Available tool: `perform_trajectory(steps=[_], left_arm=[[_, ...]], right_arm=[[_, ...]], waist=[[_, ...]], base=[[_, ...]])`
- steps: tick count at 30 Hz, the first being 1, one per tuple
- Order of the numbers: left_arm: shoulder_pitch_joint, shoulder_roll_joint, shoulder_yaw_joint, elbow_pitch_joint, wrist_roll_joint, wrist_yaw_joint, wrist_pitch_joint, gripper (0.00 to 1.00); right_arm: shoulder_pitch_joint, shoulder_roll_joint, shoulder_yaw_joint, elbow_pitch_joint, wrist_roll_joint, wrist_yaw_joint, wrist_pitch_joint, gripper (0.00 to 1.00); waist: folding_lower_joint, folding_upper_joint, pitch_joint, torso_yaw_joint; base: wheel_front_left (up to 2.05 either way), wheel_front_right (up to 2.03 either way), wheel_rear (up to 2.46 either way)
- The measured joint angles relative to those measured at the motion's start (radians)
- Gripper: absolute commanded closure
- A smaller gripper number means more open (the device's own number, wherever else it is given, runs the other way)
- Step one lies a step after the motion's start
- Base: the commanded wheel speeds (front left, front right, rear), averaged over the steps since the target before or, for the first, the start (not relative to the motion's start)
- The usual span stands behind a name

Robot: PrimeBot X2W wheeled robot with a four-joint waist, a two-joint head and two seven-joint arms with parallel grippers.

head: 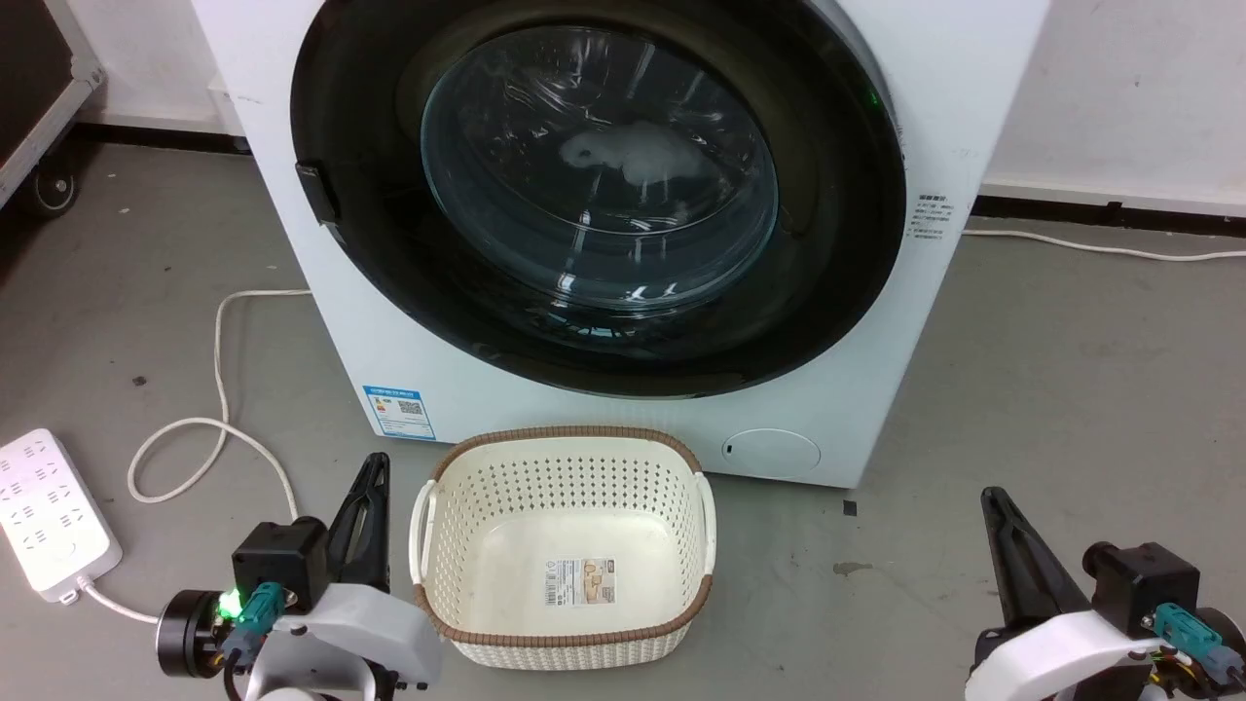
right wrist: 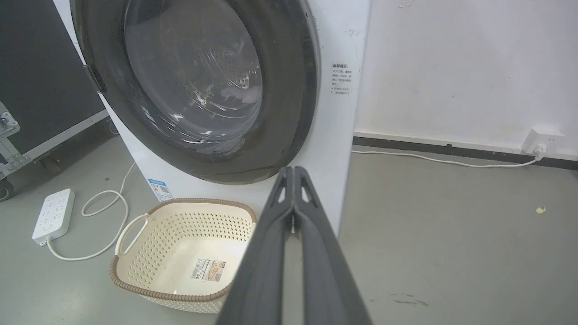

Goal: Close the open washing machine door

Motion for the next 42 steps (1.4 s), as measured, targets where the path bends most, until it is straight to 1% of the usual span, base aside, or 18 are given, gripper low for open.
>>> perform_trajectory(steps=[42], left_arm=[[0.041,-0.074,0.07,-0.059,0.13,-0.018,0.067,1.0]], right_arm=[[0.0,0.0,0.019,-0.029,-0.065,0.0,0.034,1.0]], waist=[[-0.0001,0.0,-0.001,0.021]], base=[[0.0,0.0,0.0]])
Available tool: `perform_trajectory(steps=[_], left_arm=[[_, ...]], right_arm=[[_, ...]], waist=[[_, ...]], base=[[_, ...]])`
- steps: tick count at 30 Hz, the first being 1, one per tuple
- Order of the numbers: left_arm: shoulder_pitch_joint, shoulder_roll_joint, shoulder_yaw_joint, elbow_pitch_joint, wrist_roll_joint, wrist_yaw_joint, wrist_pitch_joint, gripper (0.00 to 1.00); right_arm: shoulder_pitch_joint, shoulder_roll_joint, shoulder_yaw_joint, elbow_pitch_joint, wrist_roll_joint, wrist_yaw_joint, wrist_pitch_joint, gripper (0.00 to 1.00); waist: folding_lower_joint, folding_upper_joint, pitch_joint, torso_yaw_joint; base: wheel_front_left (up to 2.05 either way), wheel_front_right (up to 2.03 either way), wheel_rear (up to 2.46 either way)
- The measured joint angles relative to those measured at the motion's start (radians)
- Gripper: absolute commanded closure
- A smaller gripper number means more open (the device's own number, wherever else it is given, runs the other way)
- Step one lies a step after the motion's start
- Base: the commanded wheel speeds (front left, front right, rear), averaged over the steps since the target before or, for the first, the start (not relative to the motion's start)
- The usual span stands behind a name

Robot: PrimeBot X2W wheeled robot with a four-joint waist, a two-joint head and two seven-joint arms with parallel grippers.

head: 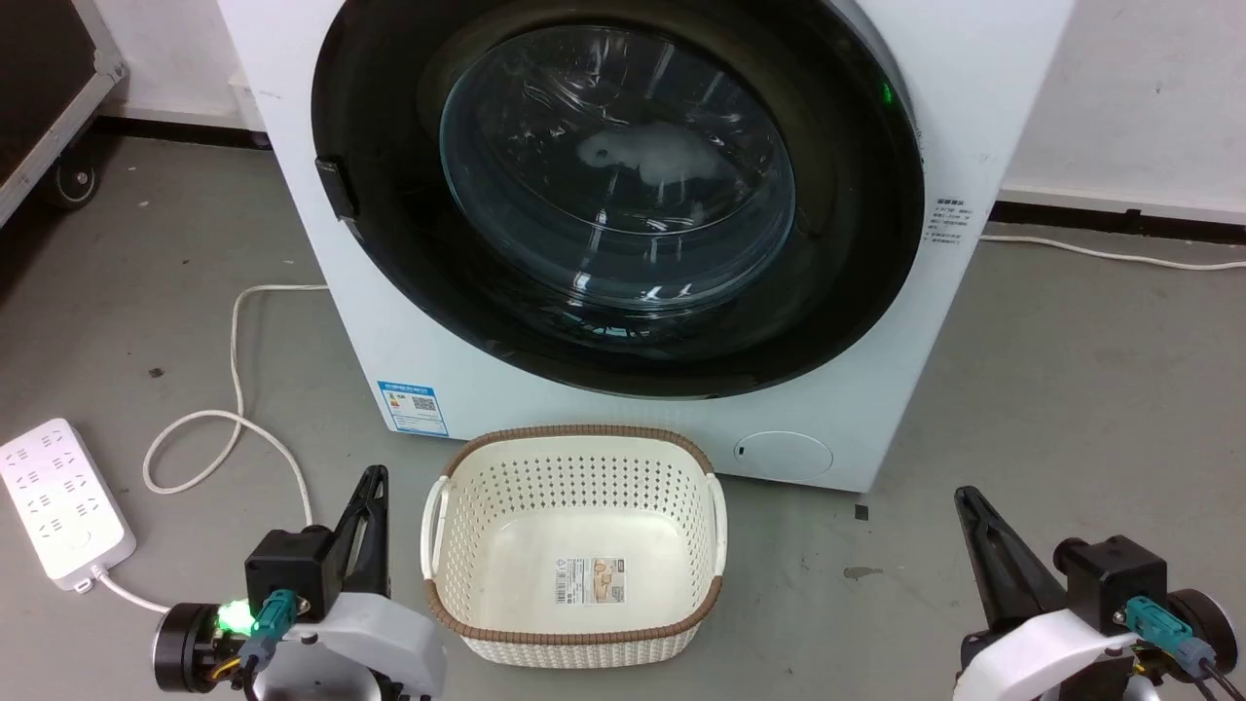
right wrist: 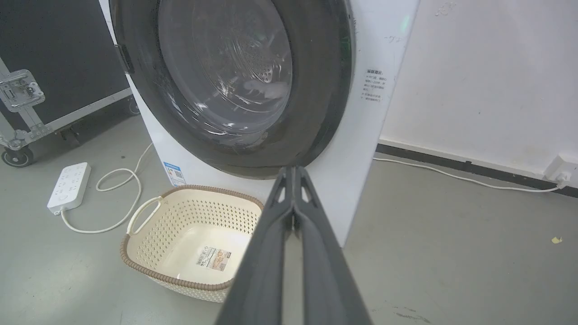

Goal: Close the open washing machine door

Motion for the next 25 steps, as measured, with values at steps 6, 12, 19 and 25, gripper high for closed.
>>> perform_trajectory(steps=[6,12,19,25], left_arm=[[0.008,-0.008,0.012,-0.01,0.017,-0.006,0.01,1.0],[0.015,-0.016,0.02,-0.018,0.035,-0.008,0.018,1.0],[0.02,-0.031,0.03,-0.026,0.058,-0.009,0.028,1.0],[0.02,-0.032,0.032,-0.027,0.059,-0.009,0.028,1.0]], right_arm=[[0.0,0.0,0.002,-0.004,-0.009,0.0,0.009,1.0],[0.0,0.0,0.006,-0.008,-0.019,0.0,0.01,1.0],[0.0,0.0,0.009,-0.014,-0.026,0.0,0.018,1.0],[0.0,0.0,0.01,-0.014,-0.026,0.0,0.018,1.0]], waist=[[0.0001,0.0,0.0,0.003],[0.0,0.0,0.0,0.006],[0.0,0.0,0.0,0.009],[0.0,0.0,0.0,0.009]], base=[[0.0,0.0,0.0],[0.0,0.0,0.0],[0.0,0.0,0.0],[0.0,0.0,0.0]])
